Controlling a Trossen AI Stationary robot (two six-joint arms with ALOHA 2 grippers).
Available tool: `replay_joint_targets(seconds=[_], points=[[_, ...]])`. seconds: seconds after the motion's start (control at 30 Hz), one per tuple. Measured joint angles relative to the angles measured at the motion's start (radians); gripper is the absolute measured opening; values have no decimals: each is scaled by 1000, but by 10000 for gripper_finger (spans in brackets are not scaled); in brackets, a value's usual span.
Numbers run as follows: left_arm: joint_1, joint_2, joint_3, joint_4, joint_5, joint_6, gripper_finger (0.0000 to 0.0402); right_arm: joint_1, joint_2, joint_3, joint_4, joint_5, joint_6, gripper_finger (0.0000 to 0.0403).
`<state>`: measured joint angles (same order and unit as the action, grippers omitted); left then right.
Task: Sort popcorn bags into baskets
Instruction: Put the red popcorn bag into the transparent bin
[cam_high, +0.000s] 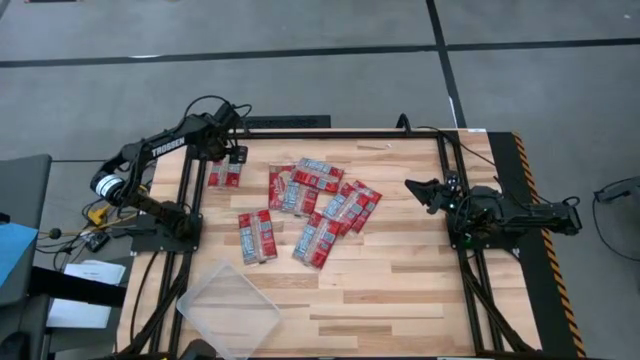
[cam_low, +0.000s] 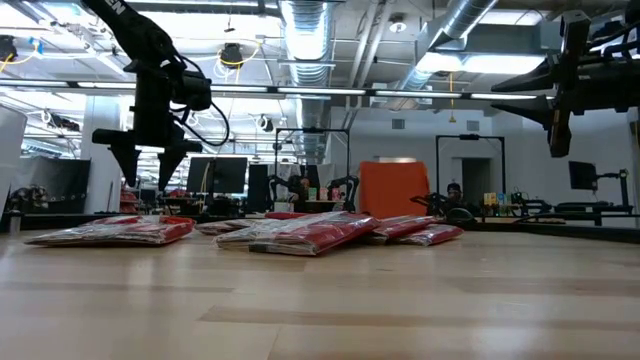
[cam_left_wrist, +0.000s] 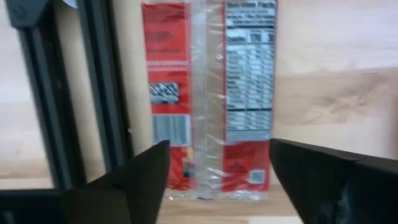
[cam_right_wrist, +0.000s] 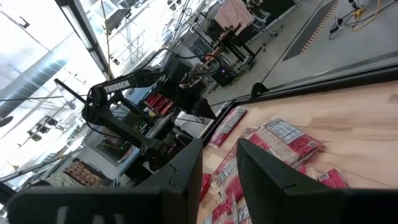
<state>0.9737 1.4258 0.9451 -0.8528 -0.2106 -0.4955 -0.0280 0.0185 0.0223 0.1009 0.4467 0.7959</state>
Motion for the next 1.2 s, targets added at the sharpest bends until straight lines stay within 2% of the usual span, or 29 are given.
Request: replay_joint_targets(seconds=[0.17, 0.33, 0.37, 0.5, 0.63, 0.73, 0.9, 1.1, 1.2], points=[[-82, 0, 0, 4, 41, -72, 157, 0, 0, 0, -10, 0, 5, 120], [-187, 0, 0, 5, -14, -94, 28, 0, 1, 1, -47, -2, 80, 114], [-207, 0, 0, 6, -18, -102, 15, 0, 0, 1, -47, -7, 85, 110], [-289, -20, -1, 6, 1, -135, 11, 2, 28, 41, -58, -38, 49, 81], [-365, -86, -1, 10, 8, -186, 2, -4, 128, 149, -76, -32, -54, 33], [-407, -177, -1, 21, 8, -228, 2, -23, 251, 257, -93, -20, -144, 9], [-456, -381, -1, 46, -5, -290, 0, -83, 567, 458, -93, -41, -243, 15], [-494, -615, -1, 49, -90, -373, 0, -163, 1047, 725, -70, -194, -342, 8], [-499, -697, -1, 49, -129, -390, 0, -207, 1275, 860, 31, -366, -357, 14]])
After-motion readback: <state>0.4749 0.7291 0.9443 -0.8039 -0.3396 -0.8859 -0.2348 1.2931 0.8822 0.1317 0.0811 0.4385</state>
